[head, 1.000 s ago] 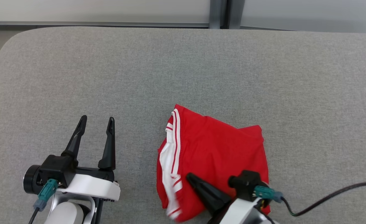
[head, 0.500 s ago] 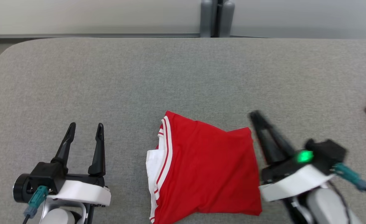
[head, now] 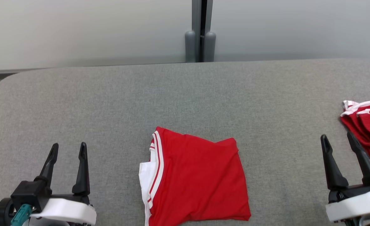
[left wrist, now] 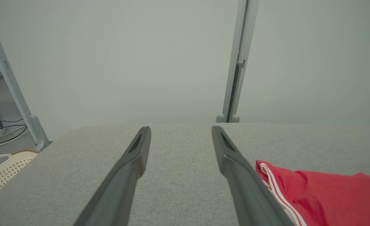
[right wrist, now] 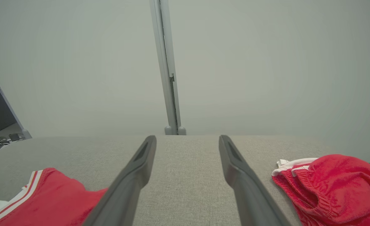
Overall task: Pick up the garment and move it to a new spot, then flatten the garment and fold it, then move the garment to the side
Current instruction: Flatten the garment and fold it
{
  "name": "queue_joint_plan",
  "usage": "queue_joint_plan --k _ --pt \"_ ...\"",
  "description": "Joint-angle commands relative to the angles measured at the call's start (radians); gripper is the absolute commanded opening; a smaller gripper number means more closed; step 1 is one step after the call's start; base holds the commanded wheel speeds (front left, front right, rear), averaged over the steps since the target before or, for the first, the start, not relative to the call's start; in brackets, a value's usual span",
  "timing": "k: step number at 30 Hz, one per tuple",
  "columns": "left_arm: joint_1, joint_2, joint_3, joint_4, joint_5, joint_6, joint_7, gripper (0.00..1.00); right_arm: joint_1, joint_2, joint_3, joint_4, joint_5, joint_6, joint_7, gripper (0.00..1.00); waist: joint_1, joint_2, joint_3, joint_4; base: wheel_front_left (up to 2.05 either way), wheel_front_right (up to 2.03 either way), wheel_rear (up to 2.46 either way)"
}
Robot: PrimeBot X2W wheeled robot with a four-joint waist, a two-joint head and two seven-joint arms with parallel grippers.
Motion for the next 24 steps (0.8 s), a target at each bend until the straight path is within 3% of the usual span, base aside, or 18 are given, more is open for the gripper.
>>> queue_joint_plan --k 1,10,24 --pt "0.021 0.015 0.004 -0.009 -0.001 0.007 0.007 1.0 0.026 0.001 -0.01 -0.01 -0.001 0.0 0.011 1.0 0.0 0.0 -0.027 -0.01 0.0 0.0 0.0" --pt "0.117 0.046 -0.005 -0.064 -0.005 0.024 0.052 1.0 0.139 0.024 -0.023 -0.057 -0.005 0.0 0.062 1.0 0.0 0.0 -0.11 -0.025 0.0 0.0 0.0" --pt "0.163 0.072 -0.011 -0.117 0.001 0.044 0.088 1.0 0.186 0.018 -0.052 -0.117 -0.023 0.0 0.119 1.0 0.0 0.0 -0.152 -0.017 0.0 0.0 0.0"
